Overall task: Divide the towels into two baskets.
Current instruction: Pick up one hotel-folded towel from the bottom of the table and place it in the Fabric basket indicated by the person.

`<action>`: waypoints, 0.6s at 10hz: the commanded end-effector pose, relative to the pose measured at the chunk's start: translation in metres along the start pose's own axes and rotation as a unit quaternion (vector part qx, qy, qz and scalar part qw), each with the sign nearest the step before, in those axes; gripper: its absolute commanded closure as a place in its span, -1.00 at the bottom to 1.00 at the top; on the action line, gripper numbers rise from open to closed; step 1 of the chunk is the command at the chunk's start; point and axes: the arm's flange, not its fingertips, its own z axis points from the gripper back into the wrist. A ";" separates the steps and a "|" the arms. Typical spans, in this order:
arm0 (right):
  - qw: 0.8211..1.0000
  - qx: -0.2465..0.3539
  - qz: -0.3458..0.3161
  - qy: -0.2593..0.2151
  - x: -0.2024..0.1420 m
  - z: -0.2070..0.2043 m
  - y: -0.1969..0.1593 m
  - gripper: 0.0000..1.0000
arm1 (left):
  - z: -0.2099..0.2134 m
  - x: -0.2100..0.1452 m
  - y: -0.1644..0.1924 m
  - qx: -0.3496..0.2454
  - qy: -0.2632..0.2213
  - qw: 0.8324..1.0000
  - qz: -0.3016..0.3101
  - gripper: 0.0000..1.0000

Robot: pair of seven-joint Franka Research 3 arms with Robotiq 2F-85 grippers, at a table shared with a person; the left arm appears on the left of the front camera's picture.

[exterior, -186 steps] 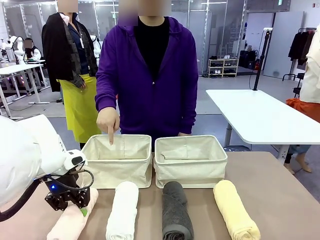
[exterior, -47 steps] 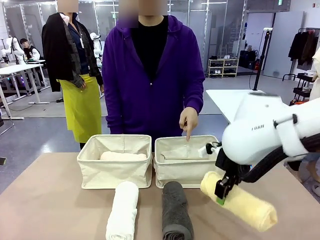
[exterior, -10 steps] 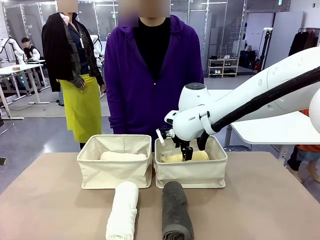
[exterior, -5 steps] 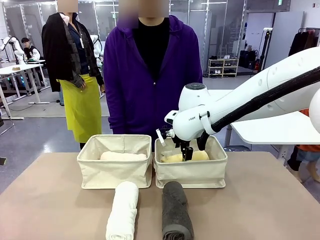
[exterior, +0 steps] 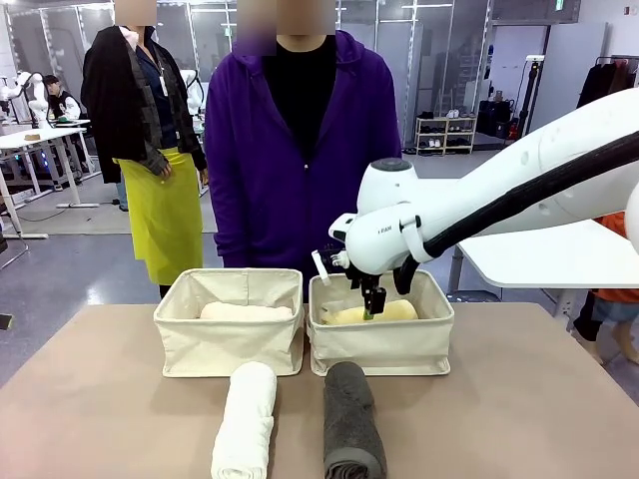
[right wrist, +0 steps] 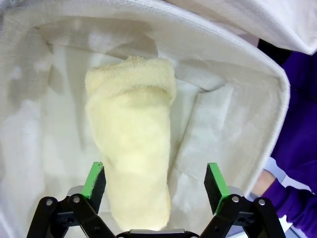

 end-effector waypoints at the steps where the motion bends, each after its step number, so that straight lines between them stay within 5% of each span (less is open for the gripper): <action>1: 0.998 0.013 -0.063 0.002 -0.006 0.061 0.011 -1.00 | 0.002 0.000 -0.002 0.001 -0.003 1.000 -0.001 -1.00; 4: 0.978 0.048 -0.192 -0.063 -0.064 0.126 0.047 -1.00 | 0.002 0.000 -0.002 0.001 -0.003 1.000 -0.001 -1.00; 6: 0.935 0.091 -0.307 -0.152 -0.114 0.157 0.079 -1.00 | 0.002 0.000 -0.002 0.001 -0.003 1.000 -0.001 -1.00</action>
